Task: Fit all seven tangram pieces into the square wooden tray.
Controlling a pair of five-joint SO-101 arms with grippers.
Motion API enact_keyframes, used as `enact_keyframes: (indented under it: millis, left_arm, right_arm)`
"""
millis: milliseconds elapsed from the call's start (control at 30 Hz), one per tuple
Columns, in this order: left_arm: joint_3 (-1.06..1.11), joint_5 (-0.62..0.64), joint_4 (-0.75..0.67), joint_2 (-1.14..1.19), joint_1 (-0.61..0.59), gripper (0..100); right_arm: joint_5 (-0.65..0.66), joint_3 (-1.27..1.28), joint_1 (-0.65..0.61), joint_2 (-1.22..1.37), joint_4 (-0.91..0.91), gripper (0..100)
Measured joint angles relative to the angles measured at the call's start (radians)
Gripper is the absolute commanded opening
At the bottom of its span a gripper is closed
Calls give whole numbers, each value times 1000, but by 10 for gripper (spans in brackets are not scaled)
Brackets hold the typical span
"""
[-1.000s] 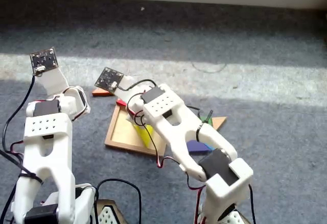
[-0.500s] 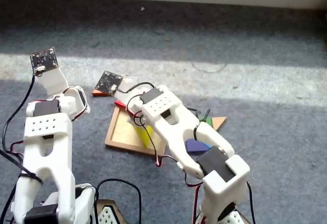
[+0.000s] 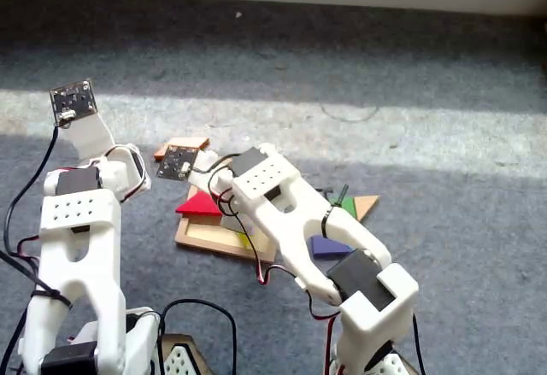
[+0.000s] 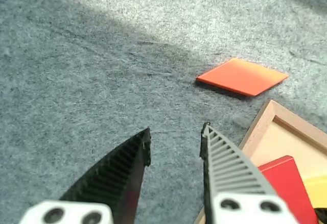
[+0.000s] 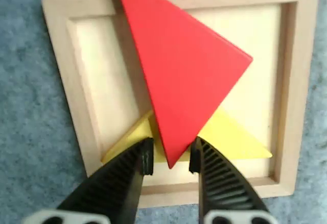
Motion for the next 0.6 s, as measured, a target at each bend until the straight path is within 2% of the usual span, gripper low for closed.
enact_keyframes:
  millis: [500,600]
  left_arm:
    - [0,0,0,0,0,178]
    - [0,0,0,0,0,178]
  right_arm:
    - [-2,9,-38,-106,144,109]
    - [-71,9,-34,-147,143,108]
